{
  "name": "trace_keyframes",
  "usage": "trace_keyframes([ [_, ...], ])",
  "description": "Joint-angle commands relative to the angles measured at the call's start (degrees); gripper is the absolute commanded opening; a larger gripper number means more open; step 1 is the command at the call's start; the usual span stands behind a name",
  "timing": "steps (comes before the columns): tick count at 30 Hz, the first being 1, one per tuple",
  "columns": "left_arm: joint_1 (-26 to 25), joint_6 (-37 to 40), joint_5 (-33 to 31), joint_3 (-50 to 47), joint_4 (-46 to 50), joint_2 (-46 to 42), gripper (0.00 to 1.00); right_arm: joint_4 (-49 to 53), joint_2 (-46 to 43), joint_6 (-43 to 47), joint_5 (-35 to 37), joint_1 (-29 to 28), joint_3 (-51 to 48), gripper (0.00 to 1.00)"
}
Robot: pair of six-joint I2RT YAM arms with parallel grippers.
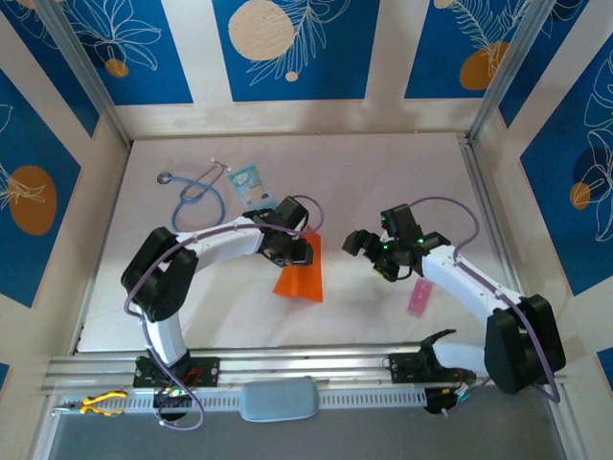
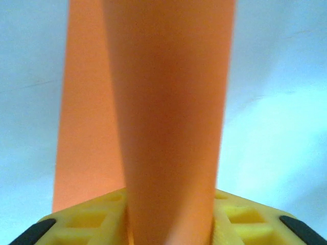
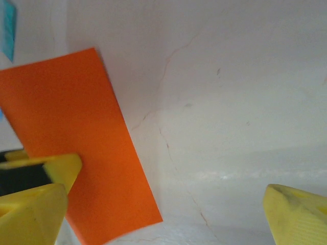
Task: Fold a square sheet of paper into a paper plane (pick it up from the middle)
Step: First fold the square sheet of paper in half at the center of the table.
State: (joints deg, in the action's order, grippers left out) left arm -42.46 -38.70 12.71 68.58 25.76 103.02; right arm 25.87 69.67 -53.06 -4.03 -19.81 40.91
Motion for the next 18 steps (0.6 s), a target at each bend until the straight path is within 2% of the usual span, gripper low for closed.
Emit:
trace_keyframes([
  [1,2.1,-5.3,12.9,-2.2,-10.3,-3.3,0.37,-3.9,-2.8,-0.8,-8.6,3.4,-2.3,0.98],
  [3,3.7,-9.7,18.5,-5.1,-18.3,-4.1,0.37,-6.0,-4.6,-0.2,-10.0,3.8,-2.6,0.98],
  [5,5.0,-15.2,23.0,-8.6,-26.8,-4.4,0.37,-6.9,-7.2,0.0,-8.1,3.2,-2.6,0.99],
  [8,6.0,-19.8,26.1,-12.0,-35.1,-3.7,0.37,-10.0,-10.7,0.9,-5.6,2.4,-3.9,0.99],
  [13,6.4,-21.6,25.9,-15.4,-37.9,-2.6,0.37,-14.0,-12.2,2.5,-10.8,2.2,-5.9,0.97],
  [15,6.4,-20.7,24.5,-16.2,-36.6,-2.4,0.38,-14.3,-10.5,3.7,-14.3,2.0,-5.4,0.92],
  [18,6.3,-18.1,22.0,-16.6,-32.6,-2.3,0.38,-13.3,-8.0,4.4,-14.9,0.5,-4.3,0.88],
])
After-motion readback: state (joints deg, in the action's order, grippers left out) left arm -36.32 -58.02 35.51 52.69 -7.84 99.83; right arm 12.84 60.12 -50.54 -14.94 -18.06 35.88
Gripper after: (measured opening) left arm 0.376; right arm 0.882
